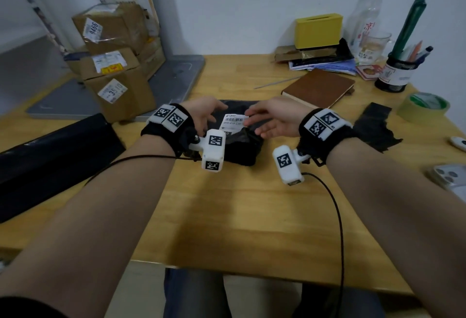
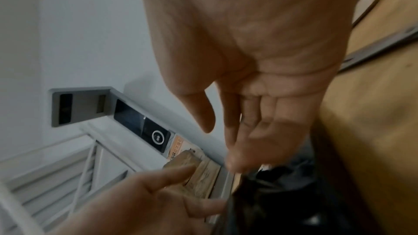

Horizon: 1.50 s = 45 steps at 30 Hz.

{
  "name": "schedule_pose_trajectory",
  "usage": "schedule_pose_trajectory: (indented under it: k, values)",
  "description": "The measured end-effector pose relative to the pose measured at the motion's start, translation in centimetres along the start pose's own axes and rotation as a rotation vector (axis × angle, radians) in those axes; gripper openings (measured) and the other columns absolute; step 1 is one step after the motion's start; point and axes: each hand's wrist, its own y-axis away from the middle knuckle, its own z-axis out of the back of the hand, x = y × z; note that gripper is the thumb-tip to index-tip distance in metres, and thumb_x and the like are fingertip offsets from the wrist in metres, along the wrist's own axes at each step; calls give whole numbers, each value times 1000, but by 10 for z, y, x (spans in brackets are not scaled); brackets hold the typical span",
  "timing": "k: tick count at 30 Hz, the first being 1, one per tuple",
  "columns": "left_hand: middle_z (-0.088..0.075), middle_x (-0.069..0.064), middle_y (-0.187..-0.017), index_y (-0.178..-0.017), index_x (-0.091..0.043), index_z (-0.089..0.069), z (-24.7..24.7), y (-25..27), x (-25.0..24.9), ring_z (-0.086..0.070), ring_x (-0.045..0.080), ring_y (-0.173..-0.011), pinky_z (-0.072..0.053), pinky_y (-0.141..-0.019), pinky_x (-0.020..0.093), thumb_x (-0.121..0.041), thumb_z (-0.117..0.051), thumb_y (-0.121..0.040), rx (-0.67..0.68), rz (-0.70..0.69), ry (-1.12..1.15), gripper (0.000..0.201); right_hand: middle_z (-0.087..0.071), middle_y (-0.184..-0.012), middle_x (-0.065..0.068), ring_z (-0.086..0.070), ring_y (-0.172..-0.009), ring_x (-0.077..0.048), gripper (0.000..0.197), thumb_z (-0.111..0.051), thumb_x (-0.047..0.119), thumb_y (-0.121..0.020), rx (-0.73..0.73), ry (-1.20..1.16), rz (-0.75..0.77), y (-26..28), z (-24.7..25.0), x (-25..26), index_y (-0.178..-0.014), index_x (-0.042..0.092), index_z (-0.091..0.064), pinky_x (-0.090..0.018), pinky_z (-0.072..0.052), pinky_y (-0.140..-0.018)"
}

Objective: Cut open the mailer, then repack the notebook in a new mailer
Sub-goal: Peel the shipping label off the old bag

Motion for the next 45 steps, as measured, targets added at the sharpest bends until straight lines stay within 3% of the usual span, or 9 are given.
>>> schedule_pose_trajectory:
  k: [4, 10, 15, 21, 27, 31, 35, 40, 45]
  values:
    - [-50, 25, -127, -139, -2, -36, 7, 25, 2, -60, 42, -99, -54, -67, 45, -35, -53, -97, 77, -7, 59, 55, -76, -108, -19, -55, -53, -19, 29, -57, 20, -100, -35, 50, 80, 3, -17, 13, -121, 1, -62, -23, -50, -46]
    - [-57, 5, -123, -115, -14, -56, 20, 28, 9, -54, 29, -117, -47, -99, 49, -25, -53, -98, -96, -81, 37, 20, -70, -122, -20, -71, -79, -34, 29, -58, 25, -101, 79, 29, -26, 7, -31, 20, -120, 3, -62, -43, -64, -67]
    - [-49, 17, -46, -76, -9, -43, 7, 31, 16, -53, 18, -29, -35, -23, 19, -14, -49, -102, -217, -59, -66, 26, -63, -127, -12, -69, -103, -39, 29, -59, 37, -100, 160, 225, -199, 4, -30, 6, -123, 18, -58, -64, -53, -90]
    - [-55, 10, -85, -81, -7, -51, 4, -9, 9, -54, 21, -74, -53, -82, 33, -8, -62, -94, -253, -95, 54, 17, -65, -128, -6, -69, -103, -36, 15, -61, 37, -99, 106, 247, -221, -5, -22, -5, -105, 23, -60, -67, -44, -103]
    - [-67, 7, -92, -101, -11, -68, -10, -41, 4, -66, 22, -89, -48, -59, 26, -12, -72, -88, -295, -245, 138, 14, -69, -120, -5, -61, -111, -29, 38, -63, 39, -97, 23, 273, -137, -20, -13, -5, -130, 21, -59, -52, -49, -102]
    - [-68, -1, -103, -118, -26, -67, -16, -51, -10, -64, 14, -92, -52, -71, 26, -8, -62, -92, -373, -476, 256, 32, -66, -121, 1, -54, -118, -18, 43, -65, 35, -96, -86, 288, 42, -34, -1, 2, -135, 20, -60, -45, -41, -104]
    - [-71, -1, -104, -117, -25, -66, -20, -60, -24, -66, 16, -96, -56, -81, 31, 1, -48, -92, -291, -573, 363, 40, -67, -105, 7, -55, -81, -1, 33, -63, 26, -96, -168, 202, 213, -48, 8, 15, -129, 27, -65, -34, -49, -85]
    - [-68, 14, -100, -108, -7, -69, -20, -73, -36, -65, 26, -90, -60, -76, 36, 8, -34, -85, -183, -607, 383, 44, -73, -95, 2, -53, -63, -8, 30, -65, 27, -93, -273, 166, 360, -66, 14, 29, -122, 33, -67, -22, -38, -49]
    - [-70, 9, -95, -104, -11, -72, -28, -83, -38, -64, 24, -91, -57, -86, 41, -2, -36, -85, -99, -602, 391, 41, -73, -104, 2, -69, -68, -17, 40, -63, 19, -95, -266, 94, 454, -76, 16, 32, -132, 33, -63, -29, -55, -50]
